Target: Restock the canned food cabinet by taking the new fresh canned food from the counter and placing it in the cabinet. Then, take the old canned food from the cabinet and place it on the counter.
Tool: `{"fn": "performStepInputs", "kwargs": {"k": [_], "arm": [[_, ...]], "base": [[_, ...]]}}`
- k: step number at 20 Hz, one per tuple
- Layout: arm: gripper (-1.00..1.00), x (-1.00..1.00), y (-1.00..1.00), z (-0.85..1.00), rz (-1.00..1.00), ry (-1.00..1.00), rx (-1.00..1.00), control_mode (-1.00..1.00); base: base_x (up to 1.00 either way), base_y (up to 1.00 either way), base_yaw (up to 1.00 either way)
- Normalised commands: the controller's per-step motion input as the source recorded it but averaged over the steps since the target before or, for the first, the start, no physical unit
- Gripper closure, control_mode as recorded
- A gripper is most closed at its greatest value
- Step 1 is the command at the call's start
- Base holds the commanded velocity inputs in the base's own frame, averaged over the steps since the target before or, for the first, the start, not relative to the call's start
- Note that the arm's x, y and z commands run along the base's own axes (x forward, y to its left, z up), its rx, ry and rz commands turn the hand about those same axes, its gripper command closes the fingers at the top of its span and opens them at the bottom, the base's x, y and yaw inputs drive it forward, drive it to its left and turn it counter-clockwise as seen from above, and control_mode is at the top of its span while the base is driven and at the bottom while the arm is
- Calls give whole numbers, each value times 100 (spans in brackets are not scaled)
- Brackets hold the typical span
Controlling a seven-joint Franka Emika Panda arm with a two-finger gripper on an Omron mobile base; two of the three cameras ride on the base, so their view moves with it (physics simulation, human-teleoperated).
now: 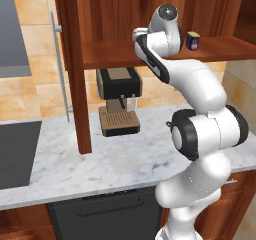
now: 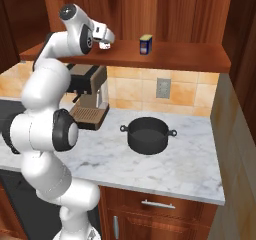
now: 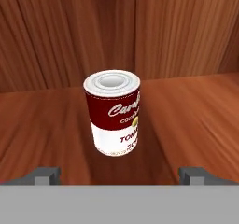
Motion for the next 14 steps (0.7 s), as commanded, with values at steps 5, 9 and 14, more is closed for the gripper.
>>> {"fn": "performStepInputs", "kwargs": {"k": [5,9,14], "arm": [[-100,38,0,-5,0,0,0,-100],[-100,32,0,-5,0,0,0,-100],[-100,24,0,-3,0,0,-1,-100]], "base": [[0,0,0],[0,0,0],[0,0,0]]}}
